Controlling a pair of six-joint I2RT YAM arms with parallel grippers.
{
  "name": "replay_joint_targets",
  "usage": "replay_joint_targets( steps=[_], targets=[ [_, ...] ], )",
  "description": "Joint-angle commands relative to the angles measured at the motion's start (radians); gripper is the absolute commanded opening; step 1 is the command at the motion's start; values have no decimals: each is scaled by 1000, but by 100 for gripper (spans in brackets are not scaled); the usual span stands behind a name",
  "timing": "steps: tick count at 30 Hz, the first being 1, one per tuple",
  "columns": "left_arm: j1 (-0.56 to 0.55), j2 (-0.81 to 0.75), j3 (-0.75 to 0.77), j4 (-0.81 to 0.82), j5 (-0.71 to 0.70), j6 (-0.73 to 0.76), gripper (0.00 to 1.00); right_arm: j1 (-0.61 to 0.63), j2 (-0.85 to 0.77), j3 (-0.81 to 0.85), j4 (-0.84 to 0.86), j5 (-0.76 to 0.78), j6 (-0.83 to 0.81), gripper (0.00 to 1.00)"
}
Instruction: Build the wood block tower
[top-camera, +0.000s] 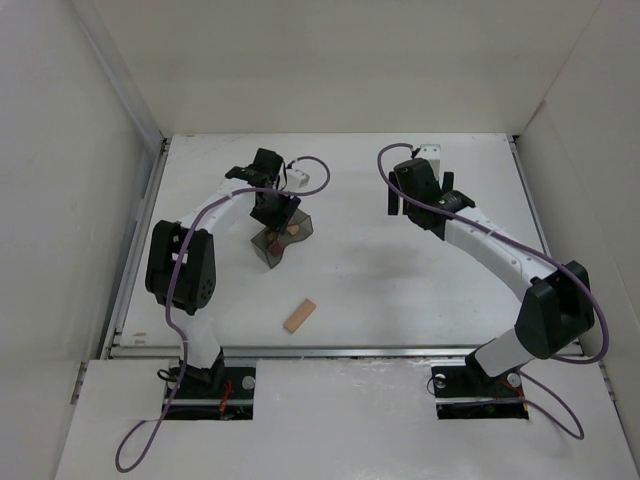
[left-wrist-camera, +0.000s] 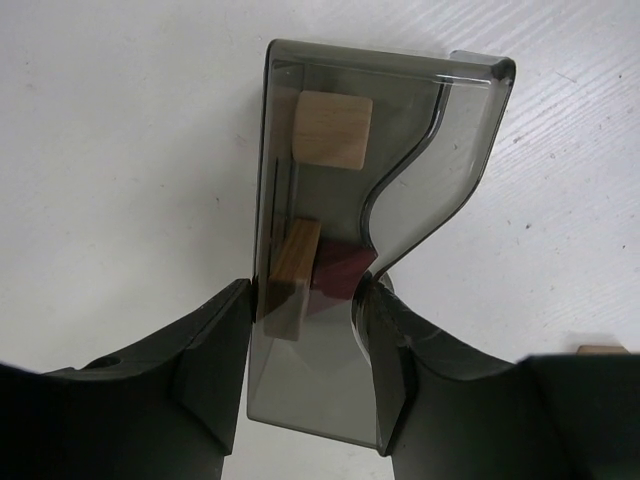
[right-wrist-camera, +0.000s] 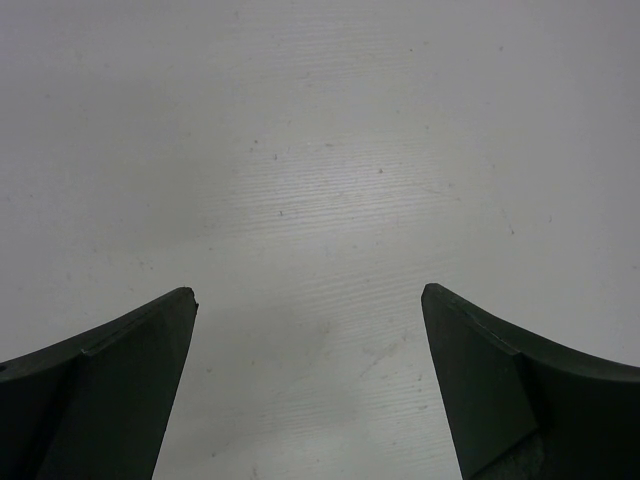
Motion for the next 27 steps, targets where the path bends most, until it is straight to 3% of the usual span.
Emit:
replay_joint_targets(
  steps=[1, 7, 11, 17, 23, 27],
  targets=[
    [-14, -24, 23, 12, -41, -67, 0, 8, -30, -6, -6, 25, -10, 100],
    [-211, -176, -116, 221, -541, -52, 0, 17, -30, -6, -6, 34, -10, 100],
    [-287, -187, -167, 281, -677, -32, 0, 17, -21, -6, -15, 44, -10, 100],
    [-357, -187, -207, 307, -758, -32, 0, 27, -11, -6, -15, 53, -10, 100],
    [-349, -196, -167, 286, -702, -41, 0, 27, -11, -6, -15, 35, 0, 100],
    [-188, -196, -57, 191, -357, -113, 0, 27, 15, -15, -5, -129, -27, 100]
  ],
)
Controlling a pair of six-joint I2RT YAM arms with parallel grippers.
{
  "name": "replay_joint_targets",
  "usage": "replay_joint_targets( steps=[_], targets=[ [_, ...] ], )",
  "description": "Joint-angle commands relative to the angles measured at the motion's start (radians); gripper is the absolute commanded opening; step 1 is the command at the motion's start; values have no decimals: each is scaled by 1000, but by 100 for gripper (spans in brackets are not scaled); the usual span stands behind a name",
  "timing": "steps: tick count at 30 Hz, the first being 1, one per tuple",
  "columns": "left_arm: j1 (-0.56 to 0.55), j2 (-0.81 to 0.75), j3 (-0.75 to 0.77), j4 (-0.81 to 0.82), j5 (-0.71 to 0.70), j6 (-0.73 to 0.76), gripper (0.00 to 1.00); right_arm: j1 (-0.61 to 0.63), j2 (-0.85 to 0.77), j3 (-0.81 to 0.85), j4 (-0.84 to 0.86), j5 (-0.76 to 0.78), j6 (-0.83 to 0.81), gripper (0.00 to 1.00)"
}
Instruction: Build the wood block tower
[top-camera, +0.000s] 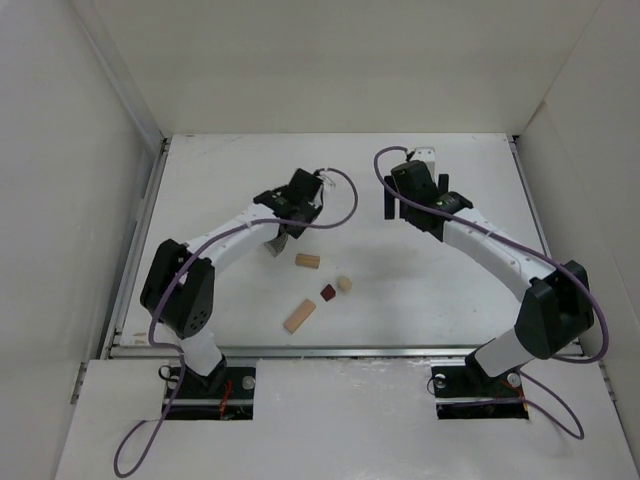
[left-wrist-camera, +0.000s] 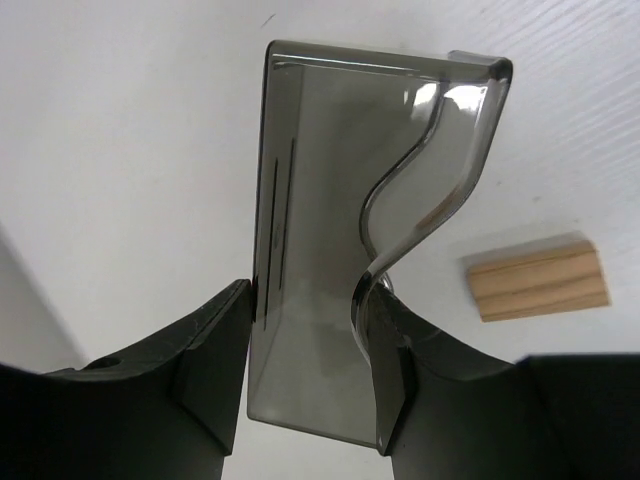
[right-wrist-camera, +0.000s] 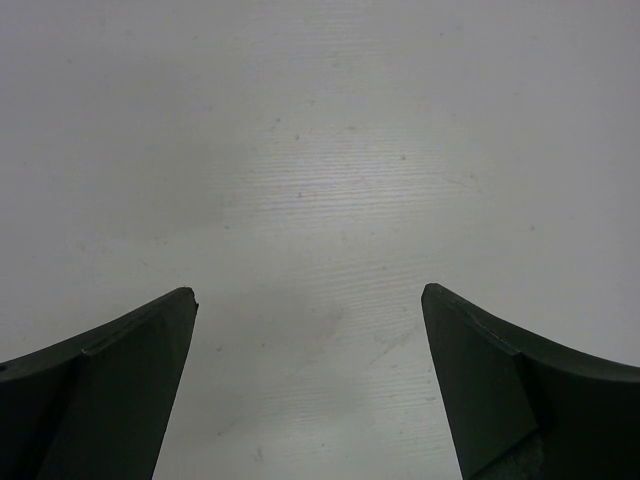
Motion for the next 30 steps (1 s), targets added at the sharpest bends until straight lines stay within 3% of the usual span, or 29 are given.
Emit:
replay_joint_targets(
  steps=[1, 4, 5, 8, 12, 17, 23, 26, 27, 29, 30],
  targets=[
    [201, -52, 120, -48, 393, -73, 0, 21, 14, -26, 14, -163, -32, 100],
    [408, -31, 123, -70, 683, -112, 0, 60, 23, -54, 25, -220, -43, 100],
    [456, -31, 114, -70, 866, -121, 0, 73, 23, -54, 34, -261, -53, 100],
    [603, 27, 60, -97, 1161, -95, 0, 124, 23, -100, 34, -341, -76, 100],
    [706, 110, 2, -133, 1353, -31, 0, 195, 14, -123, 46, -434, -125, 98],
    [838, 216, -43, -90, 1412, -116, 0, 305, -29, -155, 35, -612, -222, 92],
    [958, 264, -43, -100, 1276, -181, 45, 444, -53, -141, -47, -628, -241, 91],
    [958, 197, -33, -113, 1239, -132, 53, 507, -17, -132, -67, -593, -241, 87],
    [958, 175, -44, -122, 1239, -115, 63, 558, -8, -121, -67, -579, -231, 87],
    [958, 101, -44, -122, 1193, -94, 65, 607, 21, -103, -67, -512, -231, 85],
    [958, 75, -44, -131, 1173, -93, 65, 627, 36, -92, -67, -499, -231, 79]
  ],
)
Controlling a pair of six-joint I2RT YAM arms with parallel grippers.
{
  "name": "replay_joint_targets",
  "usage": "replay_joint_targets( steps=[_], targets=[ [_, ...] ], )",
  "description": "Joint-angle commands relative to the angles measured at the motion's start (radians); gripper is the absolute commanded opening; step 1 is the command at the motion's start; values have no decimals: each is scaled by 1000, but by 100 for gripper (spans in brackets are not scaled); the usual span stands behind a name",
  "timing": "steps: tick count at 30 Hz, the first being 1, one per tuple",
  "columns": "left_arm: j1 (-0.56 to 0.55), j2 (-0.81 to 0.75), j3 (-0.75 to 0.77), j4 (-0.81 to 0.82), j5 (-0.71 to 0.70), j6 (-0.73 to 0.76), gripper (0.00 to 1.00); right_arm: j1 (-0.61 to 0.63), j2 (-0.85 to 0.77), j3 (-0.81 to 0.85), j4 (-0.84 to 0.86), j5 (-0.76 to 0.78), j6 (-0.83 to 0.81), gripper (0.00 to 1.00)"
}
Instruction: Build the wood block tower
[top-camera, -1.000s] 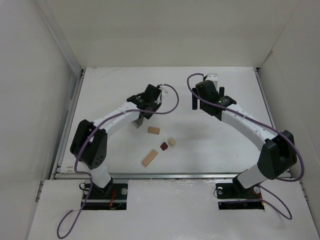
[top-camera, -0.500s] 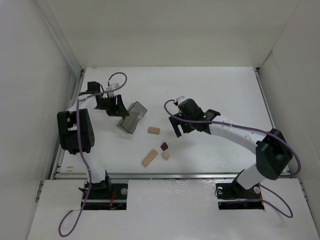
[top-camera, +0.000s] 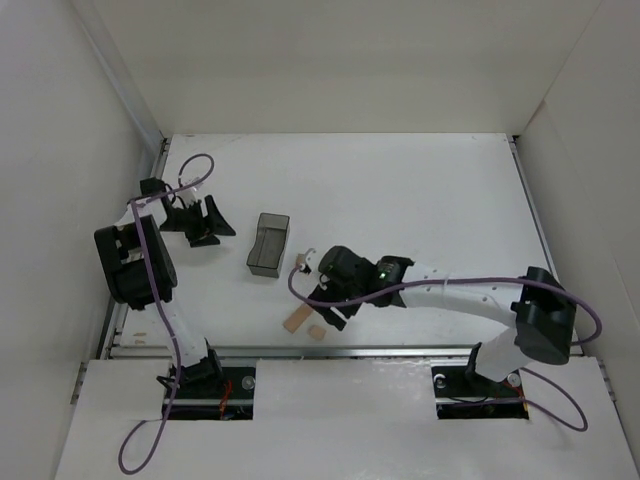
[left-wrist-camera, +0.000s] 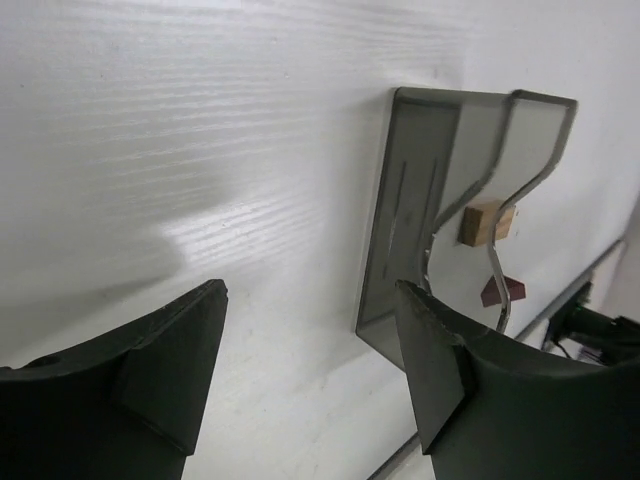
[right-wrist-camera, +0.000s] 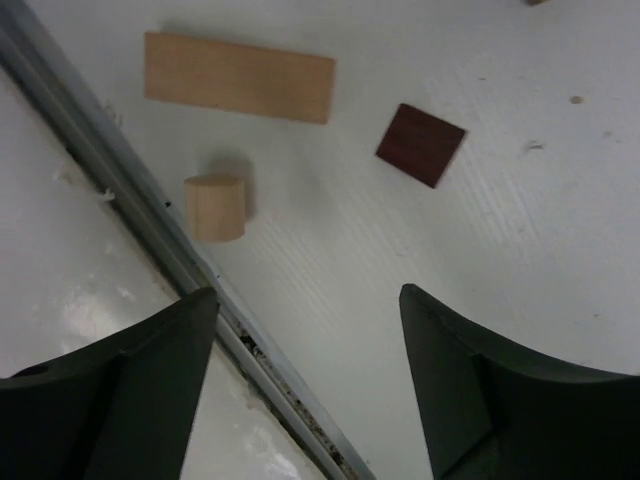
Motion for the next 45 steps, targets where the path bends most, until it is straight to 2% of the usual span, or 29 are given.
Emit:
replay_joint_targets(
  steps=[1, 3, 10, 13, 17, 19, 23, 27, 28, 29, 30, 35, 37, 38, 40, 41, 45],
  targets=[
    [-7, -159, 4, -25, -65, 54, 65, 86, 50, 88, -26, 61, -10, 74],
    [-7, -233, 4, -25, -98, 63, 65, 121, 116, 121, -36, 72, -21, 67],
    [-7, -373, -6, -76, -155, 117, 65, 241, 289, 170, -3, 92, 43, 67],
    [-7, -385, -15, -103, -155, 149, 65, 289, 315, 159, 28, 145, 105, 65],
    [-7, -385, -15, -114, -155, 160, 65, 299, 357, 159, 52, 172, 154, 53],
    [-7, -376, -6, -114, -155, 160, 65, 308, 366, 169, 52, 181, 163, 53],
    [-7, -365, -6, -114, -155, 160, 65, 309, 366, 187, 62, 181, 163, 44],
    [-7, -356, -6, -123, -155, 160, 65, 309, 377, 187, 72, 169, 154, 25],
    [-7, -356, 4, -123, -155, 160, 65, 309, 377, 187, 72, 169, 154, 8],
    [-7, -356, 4, -123, -155, 160, 65, 309, 377, 187, 72, 169, 154, 1],
    [-7, -356, 4, -132, -155, 160, 65, 309, 377, 198, 62, 179, 154, 0],
    [-7, -365, 4, -133, -164, 191, 65, 318, 331, 198, 40, 167, 119, 1],
    [-7, -376, 4, -133, -164, 191, 65, 318, 331, 198, 30, 156, 119, 7],
    [-7, -376, 4, -133, -164, 191, 65, 318, 331, 198, 11, 156, 119, 20],
    [-7, -376, -6, -133, -164, 200, 65, 318, 322, 210, -12, 156, 151, 32],
    [-7, -376, -6, -133, -173, 200, 65, 318, 322, 219, -24, 165, 195, 42],
    [-7, -376, -15, -133, -173, 191, 65, 309, 257, 201, -67, 225, 359, 58]
  ],
)
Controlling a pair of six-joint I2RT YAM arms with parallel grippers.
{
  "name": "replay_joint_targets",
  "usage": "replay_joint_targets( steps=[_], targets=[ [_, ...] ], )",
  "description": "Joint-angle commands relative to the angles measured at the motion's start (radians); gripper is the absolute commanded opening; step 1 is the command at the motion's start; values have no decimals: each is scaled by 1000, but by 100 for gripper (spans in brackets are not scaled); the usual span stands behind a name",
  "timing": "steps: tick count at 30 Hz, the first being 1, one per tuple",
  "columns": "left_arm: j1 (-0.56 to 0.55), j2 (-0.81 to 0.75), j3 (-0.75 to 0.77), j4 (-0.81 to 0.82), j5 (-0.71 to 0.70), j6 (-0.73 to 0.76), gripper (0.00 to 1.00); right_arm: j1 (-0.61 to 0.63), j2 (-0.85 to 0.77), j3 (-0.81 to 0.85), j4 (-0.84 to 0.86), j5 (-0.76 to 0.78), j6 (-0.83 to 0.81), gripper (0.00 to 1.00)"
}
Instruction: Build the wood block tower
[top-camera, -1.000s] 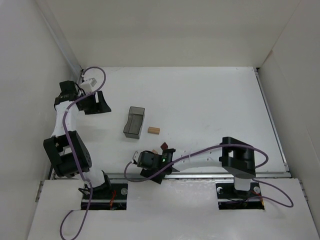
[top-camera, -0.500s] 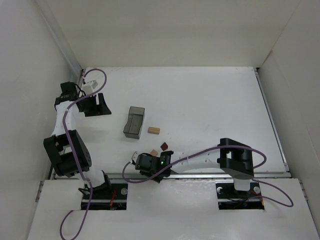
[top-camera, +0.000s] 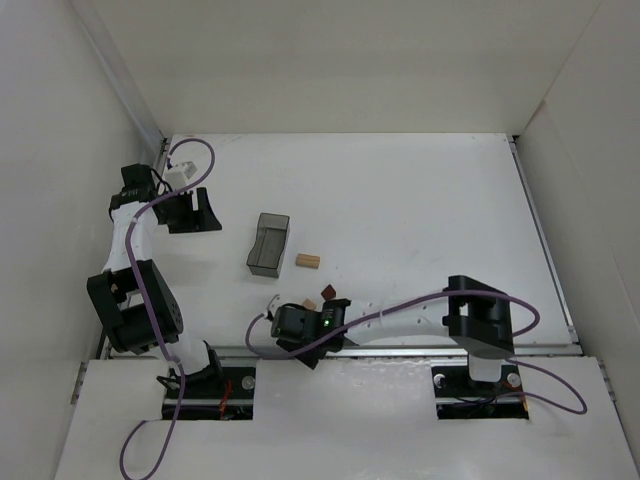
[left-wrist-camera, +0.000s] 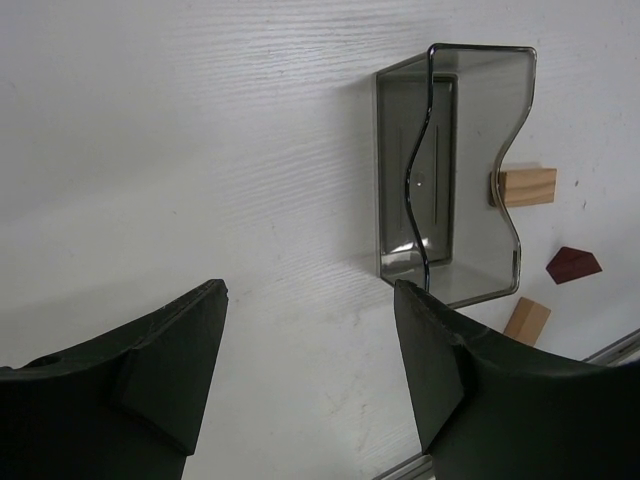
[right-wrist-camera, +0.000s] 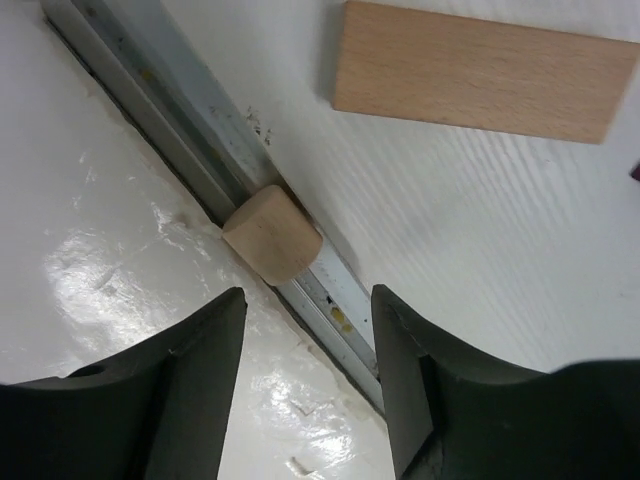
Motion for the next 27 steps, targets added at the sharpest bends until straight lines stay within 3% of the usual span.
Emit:
replay_joint_targets(
  steps=[1, 4, 14, 20, 22, 27],
  targets=[
    [1, -21, -6, -16, 7, 14, 65, -18, -102, 17, -32, 79, 179, 59],
    [1, -21, -6, 6, -2, 4, 65, -31, -137, -10, -41, 93, 323, 63],
    [1, -30, -6, 24, -81, -26, 65, -61, -111, 88, -170, 73, 518, 82],
    [1, -81, 7, 15, -114, -16, 65, -61, -58, 77, -150, -17, 633, 79],
    [1, -108, 7, 27, -150, -7, 65, -52, -30, 77, -124, -17, 669, 73],
    [1, -208, 7, 9, -148, 13, 65, -15, 82, 212, -183, 62, 738, 71]
  ],
)
